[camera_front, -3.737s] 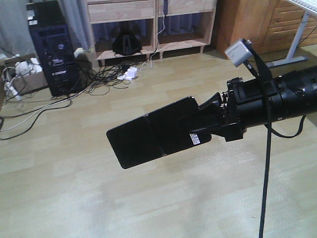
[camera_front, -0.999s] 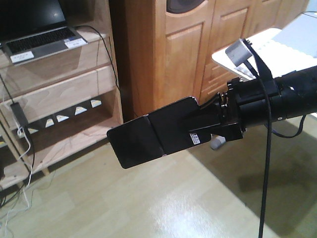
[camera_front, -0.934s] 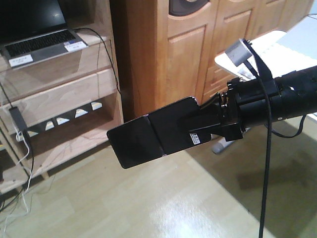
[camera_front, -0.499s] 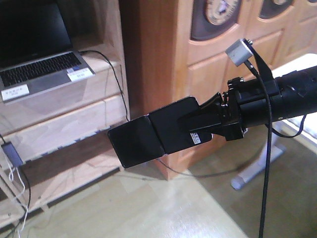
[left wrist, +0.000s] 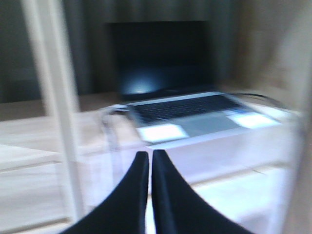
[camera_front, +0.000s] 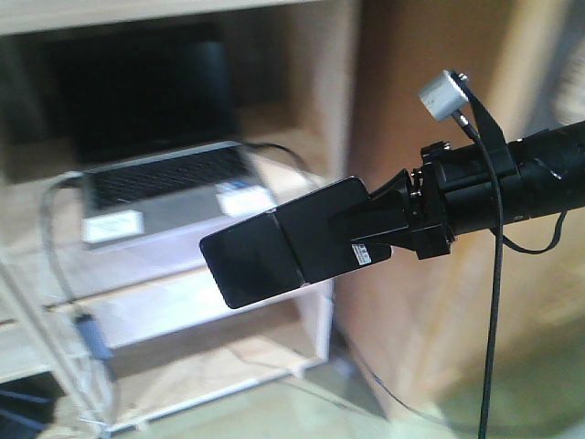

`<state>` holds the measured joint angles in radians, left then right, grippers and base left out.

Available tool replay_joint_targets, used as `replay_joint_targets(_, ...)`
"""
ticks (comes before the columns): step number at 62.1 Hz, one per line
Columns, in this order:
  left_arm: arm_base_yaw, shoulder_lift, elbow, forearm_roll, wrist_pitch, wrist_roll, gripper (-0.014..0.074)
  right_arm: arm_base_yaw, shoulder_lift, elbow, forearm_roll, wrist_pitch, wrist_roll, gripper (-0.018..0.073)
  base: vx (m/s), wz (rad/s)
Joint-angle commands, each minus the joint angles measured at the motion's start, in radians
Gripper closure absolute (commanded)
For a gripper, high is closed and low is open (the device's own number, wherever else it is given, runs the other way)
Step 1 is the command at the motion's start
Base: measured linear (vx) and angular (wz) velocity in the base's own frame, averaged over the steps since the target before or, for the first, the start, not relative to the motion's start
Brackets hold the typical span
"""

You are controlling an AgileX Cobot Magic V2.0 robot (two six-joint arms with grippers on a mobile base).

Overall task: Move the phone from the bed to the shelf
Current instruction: 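Extend the right gripper with the phone over the upper shelf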

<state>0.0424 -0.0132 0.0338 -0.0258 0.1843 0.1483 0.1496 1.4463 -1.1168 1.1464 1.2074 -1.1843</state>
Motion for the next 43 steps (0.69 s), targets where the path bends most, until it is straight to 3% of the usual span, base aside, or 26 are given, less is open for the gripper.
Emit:
replay_joint_targets(1,-0.004,-0.013,-0.021,-0.009,-0.072,-0.006,0.0595,-0.002,-0.035,-0.026,0.088,0.068,-0.001,0.0561,0.37,0.65)
replay_joint_targets(23,-0.004,-0.013,-0.021,-0.009,-0.072,-0.006,0.0595,-0.002,-0.035,-0.026,0.088,0.067,-0.001,0.0561,0.29,0.66)
replay_joint_targets(43,-0.004,-0.013,-0.021,-0.009,-0.072,-0.006,0.0595,-0.002,-0.035,-0.026,0.088,0.067,-0.001,0.0561,0.17,0.34)
